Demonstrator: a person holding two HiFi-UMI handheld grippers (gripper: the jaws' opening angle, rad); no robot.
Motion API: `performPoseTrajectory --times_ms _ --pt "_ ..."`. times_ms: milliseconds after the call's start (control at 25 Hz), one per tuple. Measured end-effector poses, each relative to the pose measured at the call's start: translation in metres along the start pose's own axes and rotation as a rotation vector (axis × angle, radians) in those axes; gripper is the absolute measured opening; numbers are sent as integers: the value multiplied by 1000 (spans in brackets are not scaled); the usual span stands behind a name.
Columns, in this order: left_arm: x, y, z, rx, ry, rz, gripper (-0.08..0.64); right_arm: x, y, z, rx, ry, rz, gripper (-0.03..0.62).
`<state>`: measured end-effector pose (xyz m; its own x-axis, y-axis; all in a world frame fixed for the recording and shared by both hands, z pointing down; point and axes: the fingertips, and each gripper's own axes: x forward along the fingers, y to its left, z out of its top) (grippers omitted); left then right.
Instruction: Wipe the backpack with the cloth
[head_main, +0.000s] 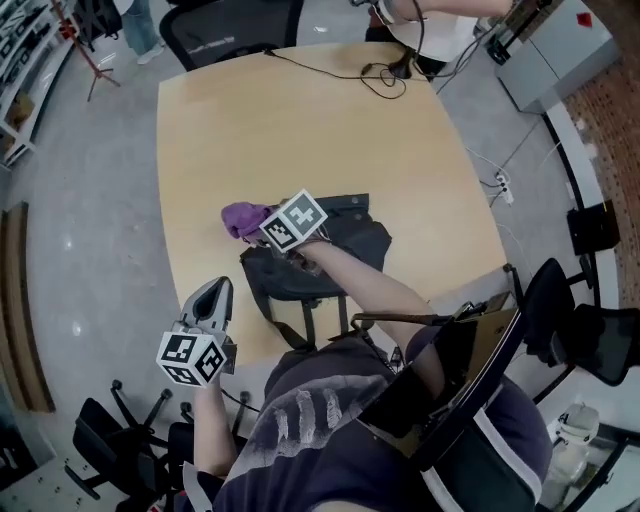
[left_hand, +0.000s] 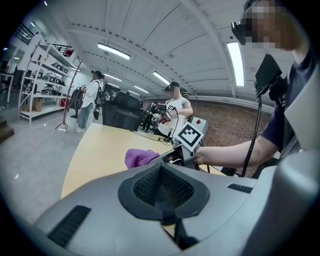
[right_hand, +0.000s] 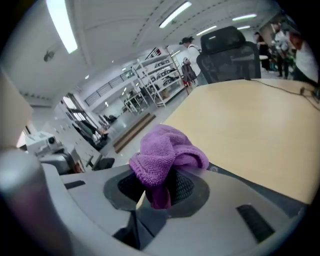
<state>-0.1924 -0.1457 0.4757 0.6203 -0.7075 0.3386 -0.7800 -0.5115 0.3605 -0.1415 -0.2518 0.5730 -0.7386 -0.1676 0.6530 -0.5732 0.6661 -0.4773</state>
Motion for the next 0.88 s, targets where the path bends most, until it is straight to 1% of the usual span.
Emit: performPoseTrajectory --times_ms 80,120,240,400,520,720,880 --pt "5 -10 2 13 7 -17 6 -26 7 9 77 -82 55 100" --pt "9 -16 4 26 13 -30 6 -40 10 12 98 -119 69 100" --pt "17 -42 13 67 10 -50 6 -83 17 12 96 -199 84 100" --pt "23 -80 23 114 0 -54 6 -136 30 -3 101 -281 127 100" --pt "28 -112 20 144 5 -68 6 -170 33 -25 105 -315 138 100" --pt "30 -179 5 175 4 -79 6 -223 33 -74 131 -348 156 100" --pt "20 -227 -9 204 3 -61 6 -263 39 -114 141 -383 182 100"
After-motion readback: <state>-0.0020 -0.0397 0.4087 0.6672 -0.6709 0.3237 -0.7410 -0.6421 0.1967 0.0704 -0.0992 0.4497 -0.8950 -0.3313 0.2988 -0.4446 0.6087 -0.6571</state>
